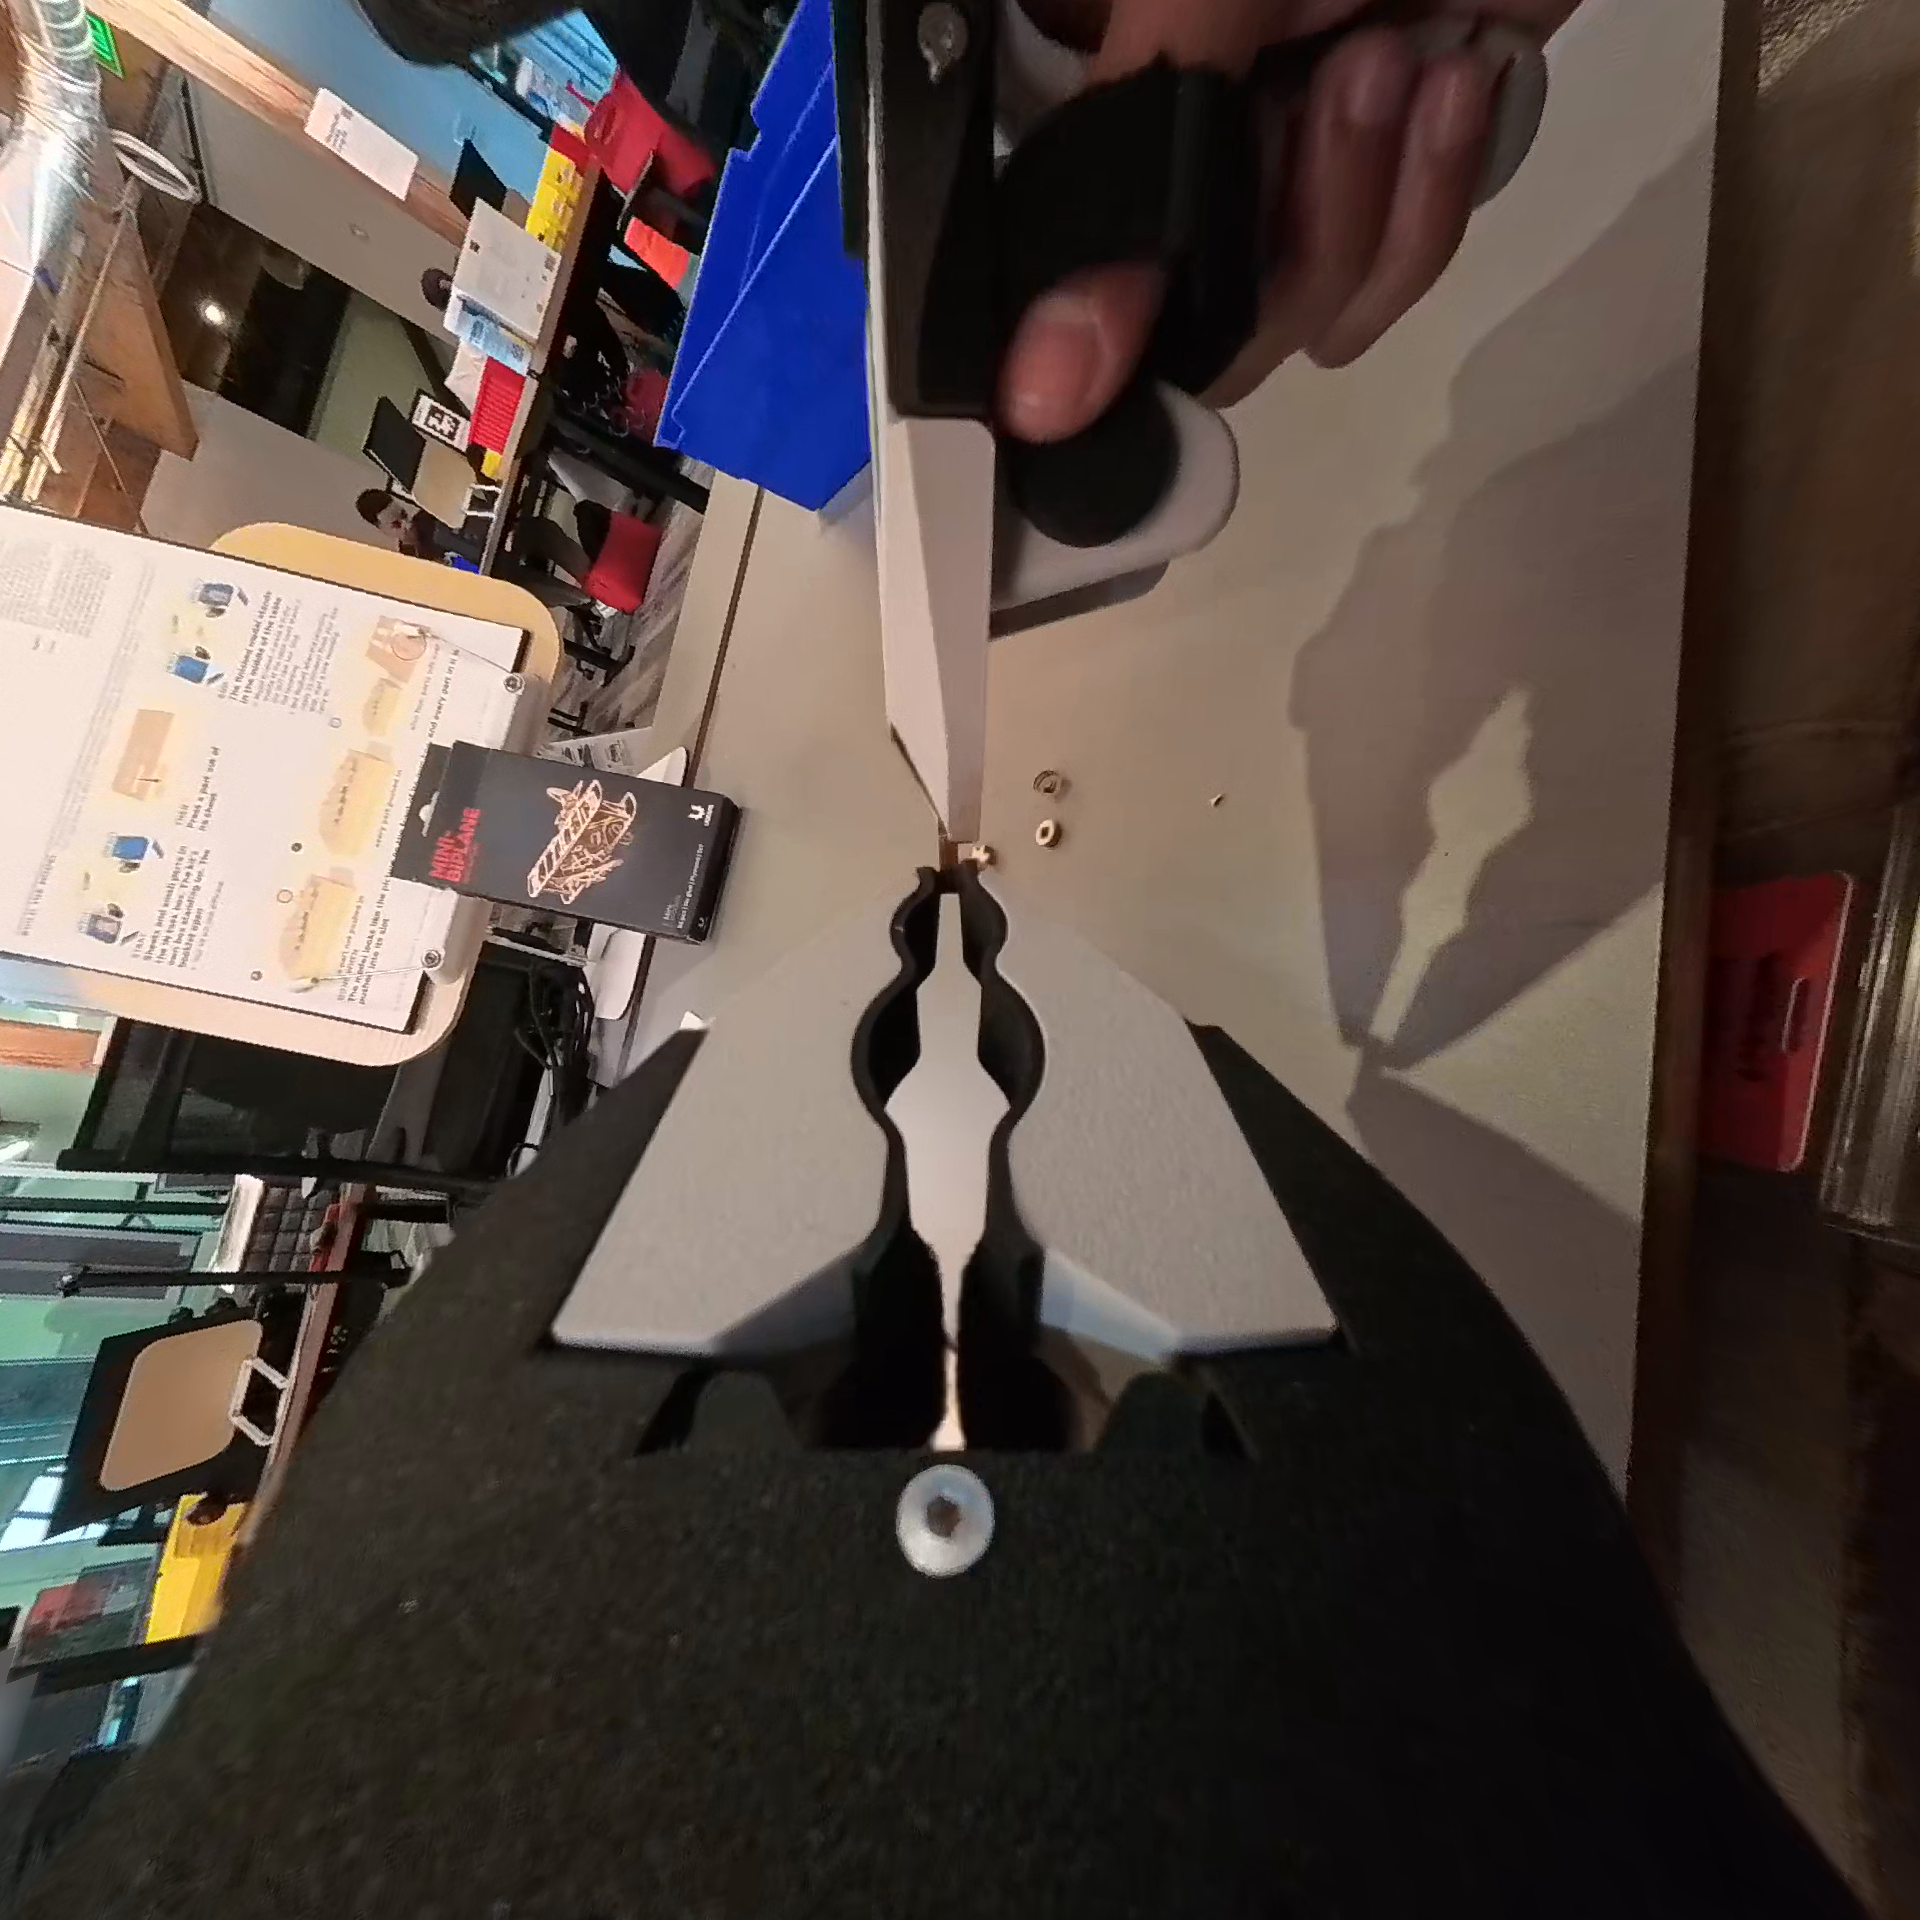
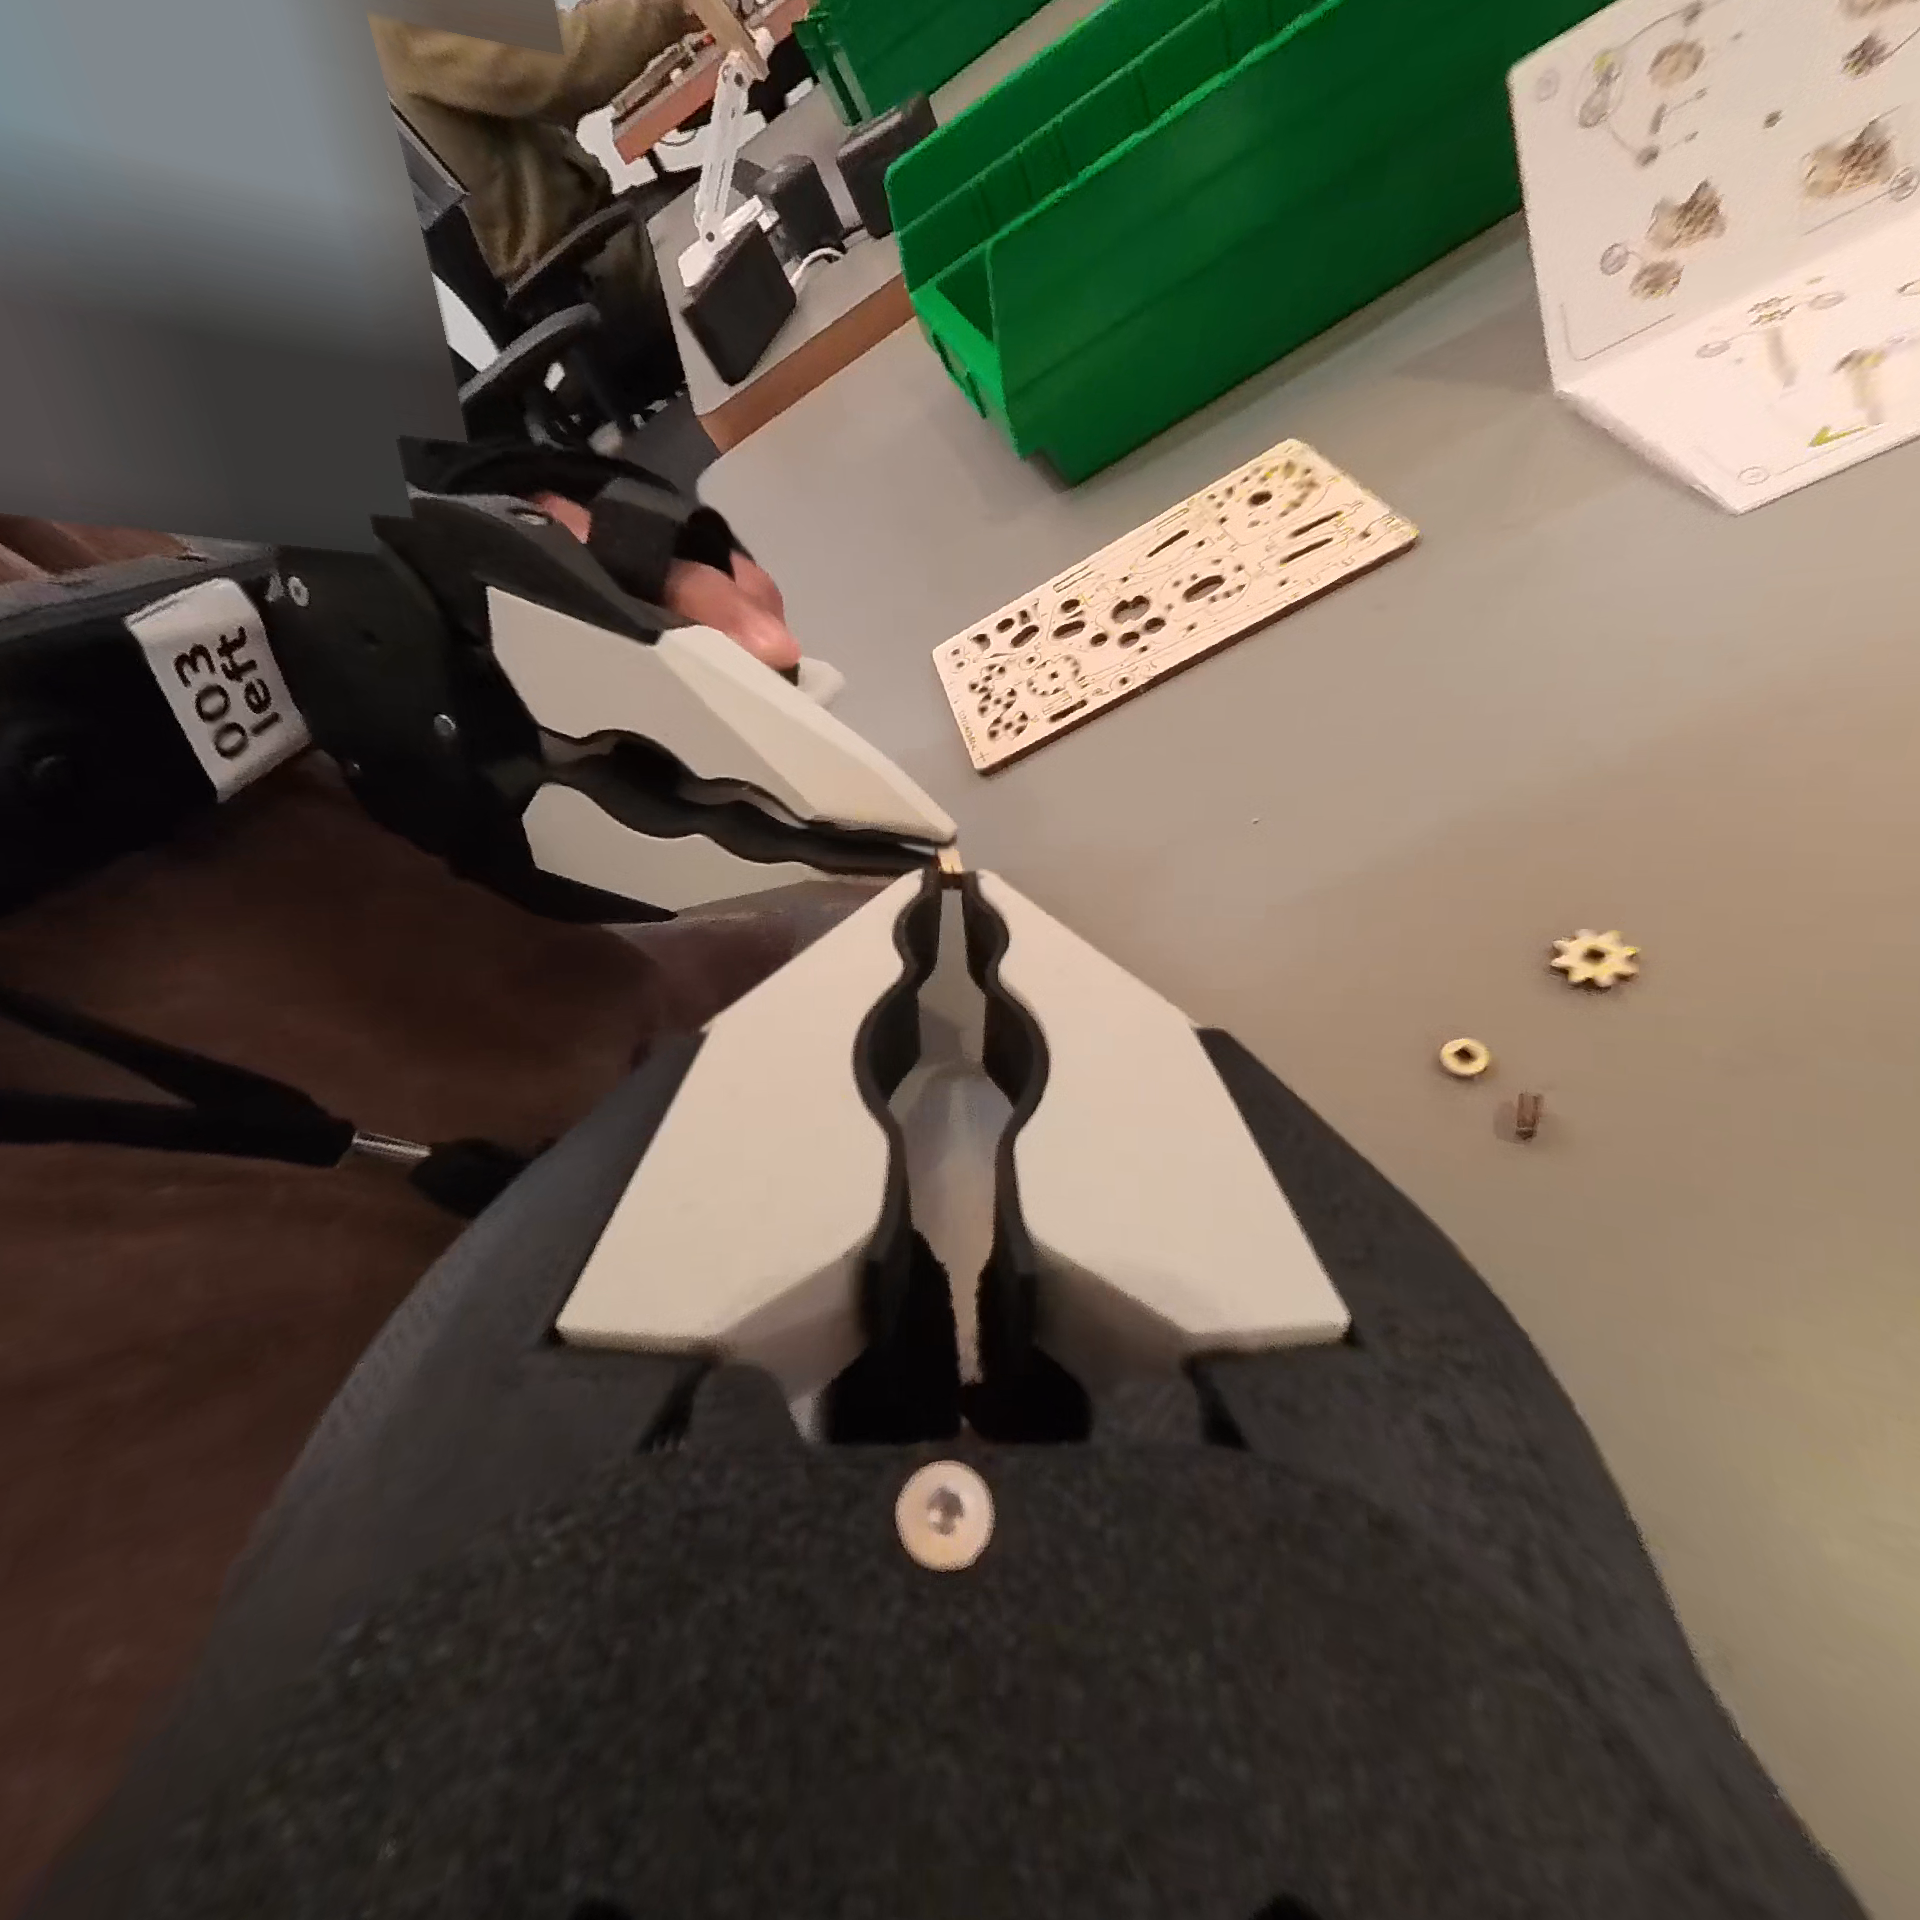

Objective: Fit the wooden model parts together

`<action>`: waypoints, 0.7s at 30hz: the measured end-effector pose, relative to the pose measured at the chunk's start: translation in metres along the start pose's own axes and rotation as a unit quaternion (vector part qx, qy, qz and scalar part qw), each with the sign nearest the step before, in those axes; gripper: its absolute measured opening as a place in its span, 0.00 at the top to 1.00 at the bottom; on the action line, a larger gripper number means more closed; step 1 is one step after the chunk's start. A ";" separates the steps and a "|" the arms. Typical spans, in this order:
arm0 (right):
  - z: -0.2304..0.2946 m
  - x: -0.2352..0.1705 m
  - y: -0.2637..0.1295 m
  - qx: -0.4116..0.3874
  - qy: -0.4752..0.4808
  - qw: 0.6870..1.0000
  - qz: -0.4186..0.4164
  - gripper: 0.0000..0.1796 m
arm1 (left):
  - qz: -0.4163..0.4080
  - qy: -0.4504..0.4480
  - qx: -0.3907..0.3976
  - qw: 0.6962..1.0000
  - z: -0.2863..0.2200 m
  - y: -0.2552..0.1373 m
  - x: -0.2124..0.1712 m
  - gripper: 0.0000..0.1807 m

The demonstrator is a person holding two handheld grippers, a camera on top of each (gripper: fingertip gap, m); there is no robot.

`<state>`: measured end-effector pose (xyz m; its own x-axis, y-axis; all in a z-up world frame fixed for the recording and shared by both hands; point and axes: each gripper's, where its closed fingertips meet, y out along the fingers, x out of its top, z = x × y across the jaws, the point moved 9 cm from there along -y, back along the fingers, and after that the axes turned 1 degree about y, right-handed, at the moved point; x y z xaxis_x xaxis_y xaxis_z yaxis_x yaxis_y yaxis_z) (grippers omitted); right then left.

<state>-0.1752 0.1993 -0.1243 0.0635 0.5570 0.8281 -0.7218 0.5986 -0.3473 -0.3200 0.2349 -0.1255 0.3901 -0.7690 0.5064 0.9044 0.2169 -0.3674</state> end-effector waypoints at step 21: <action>0.028 0.002 0.005 -0.278 -0.419 0.854 -0.133 0.98 | -0.227 -0.783 -0.277 0.508 0.032 0.020 -0.038 0.89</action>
<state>-0.1983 0.1874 -0.1121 -0.5094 -0.1084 0.8537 -0.3051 0.9503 -0.0614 -0.3114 0.2874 -0.1274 0.2139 0.8523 0.4774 0.9448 -0.3047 0.1208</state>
